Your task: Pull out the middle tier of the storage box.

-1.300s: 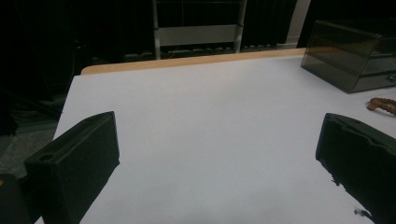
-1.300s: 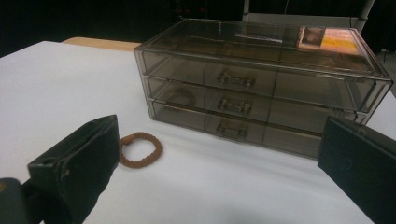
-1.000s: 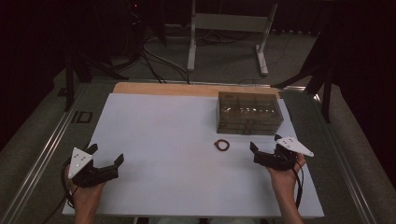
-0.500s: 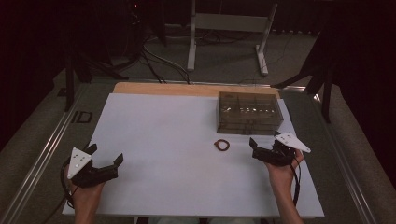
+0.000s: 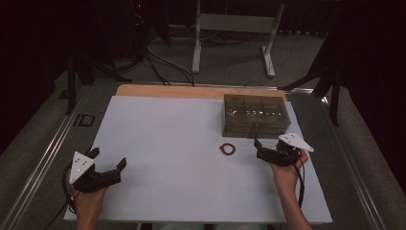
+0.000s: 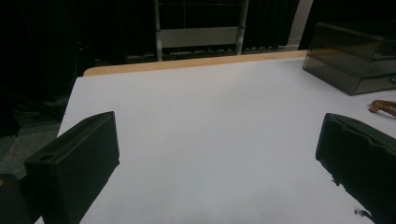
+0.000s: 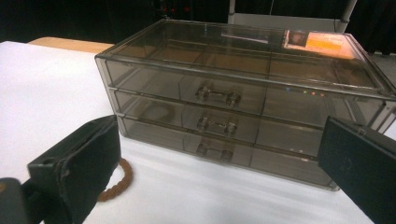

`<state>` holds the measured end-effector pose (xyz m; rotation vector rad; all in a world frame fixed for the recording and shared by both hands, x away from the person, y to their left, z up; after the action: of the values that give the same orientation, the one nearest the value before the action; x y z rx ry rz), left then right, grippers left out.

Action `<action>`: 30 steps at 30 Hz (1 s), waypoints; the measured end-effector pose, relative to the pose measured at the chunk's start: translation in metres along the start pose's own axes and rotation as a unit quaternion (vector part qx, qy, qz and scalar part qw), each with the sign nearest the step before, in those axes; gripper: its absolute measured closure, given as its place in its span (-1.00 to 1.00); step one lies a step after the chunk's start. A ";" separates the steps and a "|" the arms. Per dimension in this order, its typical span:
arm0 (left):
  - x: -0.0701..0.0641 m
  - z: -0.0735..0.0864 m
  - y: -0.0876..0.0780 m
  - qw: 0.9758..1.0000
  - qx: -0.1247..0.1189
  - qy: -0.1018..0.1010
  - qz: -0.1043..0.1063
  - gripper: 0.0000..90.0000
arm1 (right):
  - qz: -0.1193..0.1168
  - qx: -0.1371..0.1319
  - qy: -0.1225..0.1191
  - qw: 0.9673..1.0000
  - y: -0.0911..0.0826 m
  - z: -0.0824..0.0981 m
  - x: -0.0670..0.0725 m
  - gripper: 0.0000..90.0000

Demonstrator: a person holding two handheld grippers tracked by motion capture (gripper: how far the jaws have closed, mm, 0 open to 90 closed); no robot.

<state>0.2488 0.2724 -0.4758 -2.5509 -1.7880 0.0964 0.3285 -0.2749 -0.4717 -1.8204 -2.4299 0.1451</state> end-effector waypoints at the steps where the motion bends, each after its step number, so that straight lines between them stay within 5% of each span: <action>1: 0.000 0.000 0.000 1.000 0.000 0.000 0.000 -0.98 | 0.001 0.000 0.000 1.000 0.001 0.000 0.000 -1.00; 30: 0.002 0.000 -0.001 1.000 -0.002 -0.003 -0.004 -0.98 | 0.022 0.002 0.012 1.000 0.034 0.009 -0.004 -1.00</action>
<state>0.2489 0.2745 -0.4762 -2.5472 -1.8029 0.0995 0.3613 -0.2696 -0.4850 -1.8634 -2.3720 0.1307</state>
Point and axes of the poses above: each handheld gripper's, and its own axes: y roughly forward along the jaws, z roughly out of its underside, x roughly to its left, the point moved 1 cm from there along y, roughly forward along the jaws, and after that the axes turned 15 degrees about -x, right-handed, at the moved point
